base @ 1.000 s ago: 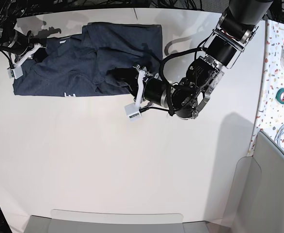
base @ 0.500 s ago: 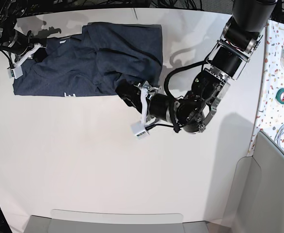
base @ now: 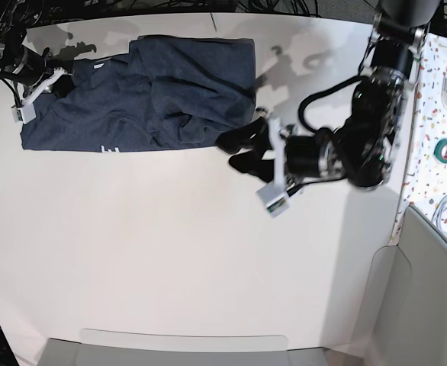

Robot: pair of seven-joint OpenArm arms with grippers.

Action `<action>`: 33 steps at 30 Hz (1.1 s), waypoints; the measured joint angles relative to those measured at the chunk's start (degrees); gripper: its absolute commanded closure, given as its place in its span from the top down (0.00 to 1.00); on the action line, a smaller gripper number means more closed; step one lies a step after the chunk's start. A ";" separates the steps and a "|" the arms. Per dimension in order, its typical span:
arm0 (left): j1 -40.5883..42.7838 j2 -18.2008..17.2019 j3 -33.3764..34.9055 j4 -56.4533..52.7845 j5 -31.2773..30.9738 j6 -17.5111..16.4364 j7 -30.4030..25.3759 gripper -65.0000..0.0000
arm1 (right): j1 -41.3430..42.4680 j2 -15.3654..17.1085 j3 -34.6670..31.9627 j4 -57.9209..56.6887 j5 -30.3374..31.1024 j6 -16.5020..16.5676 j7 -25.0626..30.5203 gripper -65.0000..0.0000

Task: Layout the t-shirt on the table in an organized manner, then fold the t-shirt properly
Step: 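Press and smooth the folded section with the left gripper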

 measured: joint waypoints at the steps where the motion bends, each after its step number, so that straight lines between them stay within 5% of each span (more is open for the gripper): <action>1: 0.87 -0.50 0.09 1.25 -0.07 0.00 0.24 0.44 | 0.02 -0.02 -0.02 0.00 -0.17 0.00 -0.04 0.01; 5: 1.07 0.13 3.85 3.65 3.43 0.00 -1.57 0.44 | 0.04 0.00 -0.02 0.00 -0.02 0.00 -0.04 0.01; 16: 0.85 2.08 27.06 5.16 28.06 0.00 -5.64 0.44 | -0.13 -0.02 -0.02 0.00 0.07 0.00 0.24 0.01; 33: -4.74 6.73 30.14 1.18 31.28 0.04 -7.23 0.44 | -0.07 0.00 -0.02 0.00 0.09 0.00 0.04 0.01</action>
